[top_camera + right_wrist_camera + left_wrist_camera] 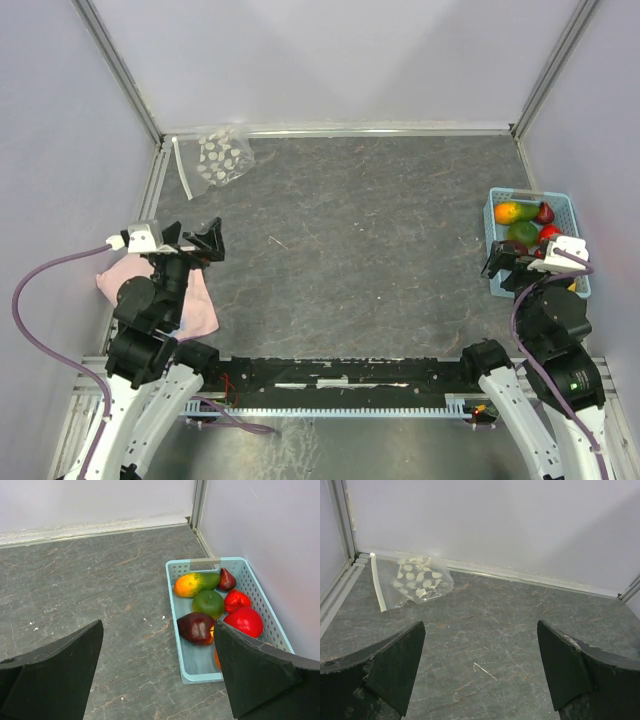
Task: Place the food in the zip-top bag and seal the zipper
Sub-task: Pick up the zipper food storage bag at the corner of the board.
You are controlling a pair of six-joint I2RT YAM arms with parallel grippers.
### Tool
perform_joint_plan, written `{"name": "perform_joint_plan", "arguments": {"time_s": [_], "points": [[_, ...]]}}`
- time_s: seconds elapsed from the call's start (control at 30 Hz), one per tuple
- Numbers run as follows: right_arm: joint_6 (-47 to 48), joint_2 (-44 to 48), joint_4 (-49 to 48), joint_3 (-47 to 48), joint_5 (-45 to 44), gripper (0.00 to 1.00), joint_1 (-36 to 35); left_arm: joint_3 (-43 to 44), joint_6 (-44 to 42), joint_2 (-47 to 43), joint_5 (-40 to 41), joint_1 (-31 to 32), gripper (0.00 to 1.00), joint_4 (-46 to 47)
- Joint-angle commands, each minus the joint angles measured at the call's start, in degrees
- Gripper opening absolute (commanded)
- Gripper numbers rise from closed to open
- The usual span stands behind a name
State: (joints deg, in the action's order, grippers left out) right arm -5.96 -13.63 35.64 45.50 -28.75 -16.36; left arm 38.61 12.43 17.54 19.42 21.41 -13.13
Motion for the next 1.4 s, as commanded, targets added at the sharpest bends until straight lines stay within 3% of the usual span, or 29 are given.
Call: {"name": "perform_joint_plan", "arguments": {"time_s": [0.0, 0.6, 1.03, 1.17, 1.37], "points": [[-0.6, 1.0, -1.3, 0.7, -0.8, 0.99, 0.4, 0.1, 1.6, 0.8, 0.9, -0.1, 0.99, 3.1], [-1.7, 3.4, -1.1, 0.4, -0.9, 0.99, 0.4, 0.3, 3.9, 4.8, 1.9, -0.8, 1.00, 4.2], [-3.2, 7.2, -0.3, 0.4, 0.4, 0.99, 0.4, 7.4, 12.9, 28.5, 2.5, -2.5, 0.99, 5.1], [-3.5, 8.9, -0.2, 0.1, 0.2, 0.99, 0.4, 8.2, 16.2, 34.3, 1.2, -5.8, 1.00, 7.4], [-3.6, 10.0, -0.3, -0.1, 2.7, 0.99, 0.4, 8.8, 22.0, 43.3, -6.0, -17.6, 0.99, 12.0]]}}
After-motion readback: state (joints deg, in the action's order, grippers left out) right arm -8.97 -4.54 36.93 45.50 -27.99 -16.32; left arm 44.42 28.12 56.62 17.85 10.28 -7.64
